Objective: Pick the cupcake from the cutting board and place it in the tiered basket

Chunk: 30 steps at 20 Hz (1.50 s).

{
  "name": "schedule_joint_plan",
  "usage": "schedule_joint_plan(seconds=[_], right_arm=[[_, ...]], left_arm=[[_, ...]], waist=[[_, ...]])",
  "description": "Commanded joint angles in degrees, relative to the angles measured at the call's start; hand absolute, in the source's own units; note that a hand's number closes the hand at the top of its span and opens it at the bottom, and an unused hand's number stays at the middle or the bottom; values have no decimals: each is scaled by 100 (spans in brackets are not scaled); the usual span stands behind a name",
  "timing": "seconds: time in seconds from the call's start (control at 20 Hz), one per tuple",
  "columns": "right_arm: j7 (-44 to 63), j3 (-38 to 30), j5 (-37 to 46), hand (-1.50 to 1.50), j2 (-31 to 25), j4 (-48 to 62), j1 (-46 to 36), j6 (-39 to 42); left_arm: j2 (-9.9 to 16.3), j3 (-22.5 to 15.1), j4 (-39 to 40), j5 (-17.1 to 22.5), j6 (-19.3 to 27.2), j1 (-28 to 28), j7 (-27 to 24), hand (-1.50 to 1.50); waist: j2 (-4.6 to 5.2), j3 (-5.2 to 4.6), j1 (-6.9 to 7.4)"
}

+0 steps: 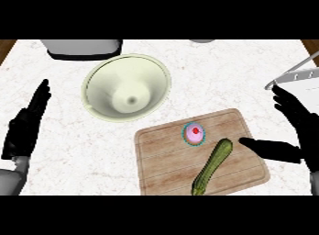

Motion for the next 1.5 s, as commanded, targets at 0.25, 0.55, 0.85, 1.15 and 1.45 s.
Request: schedule_joint_plan(seconds=[0.25,0.55,0.85,1.15,1.45], right_arm=[[2826,654,-422,-150,-1044,-569,-1697,1926],[3964,933,-244,-150,-226,364,-3044,1887],[4279,1216,-539,-150,-22,620,-2910,2024],[4242,1543,-344,-150,120,1298,-3042,2171],[4281,1932,20,-150,691,1406,-3040,1937]], left_arm=[[-44,-17,1,-101,-78,-327,319,0],[-140,118,175,-141,-287,-222,30,0],[-381,112,403,-386,-45,-174,-192,0],[-387,230,302,-284,-204,-57,-175,0],[-457,304,425,-413,-272,-410,89,0]], waist=[[15,9,178],[20,16,157],[16,15,84],[12,17,87],[16,20,49]])
